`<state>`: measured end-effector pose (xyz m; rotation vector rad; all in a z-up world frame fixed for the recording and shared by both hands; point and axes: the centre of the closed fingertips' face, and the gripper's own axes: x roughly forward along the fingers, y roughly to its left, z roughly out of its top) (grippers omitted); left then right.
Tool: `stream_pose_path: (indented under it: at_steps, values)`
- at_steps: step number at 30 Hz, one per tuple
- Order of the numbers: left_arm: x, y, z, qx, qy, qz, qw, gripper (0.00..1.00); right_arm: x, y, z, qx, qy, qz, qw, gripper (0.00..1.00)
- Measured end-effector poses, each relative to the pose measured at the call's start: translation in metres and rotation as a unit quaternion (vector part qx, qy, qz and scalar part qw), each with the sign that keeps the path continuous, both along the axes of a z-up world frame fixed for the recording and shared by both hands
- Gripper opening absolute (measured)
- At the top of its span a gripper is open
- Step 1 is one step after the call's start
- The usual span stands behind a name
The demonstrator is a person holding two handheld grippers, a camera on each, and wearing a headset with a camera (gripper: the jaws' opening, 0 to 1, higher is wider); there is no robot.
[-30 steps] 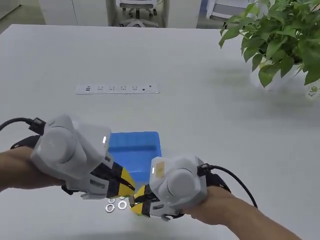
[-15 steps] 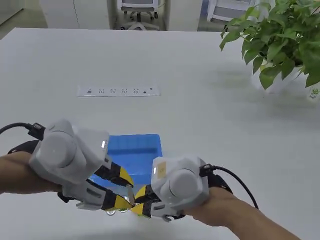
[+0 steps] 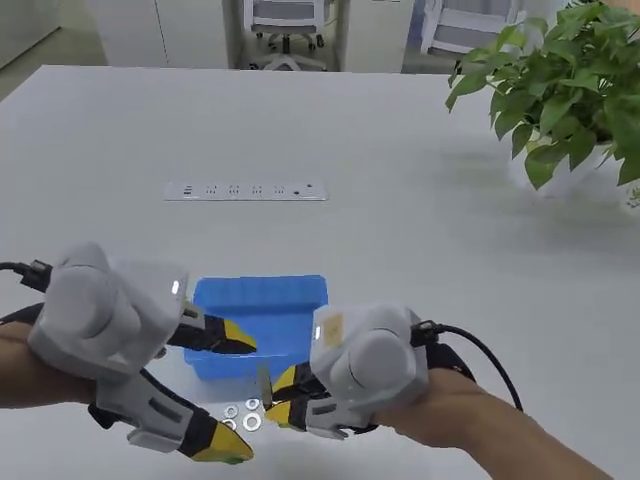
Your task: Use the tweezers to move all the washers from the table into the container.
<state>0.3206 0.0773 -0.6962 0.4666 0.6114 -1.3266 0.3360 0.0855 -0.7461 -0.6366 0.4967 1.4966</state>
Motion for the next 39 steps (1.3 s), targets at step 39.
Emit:
stream_pose_path:
  at_steps: [39]
  values:
    - [0.014,0.047,0.031,-0.114,-0.033,0.17,0.9782,0.99,0.072,0.019,0.028,0.016,-0.022,0.002,0.9996,0.09]
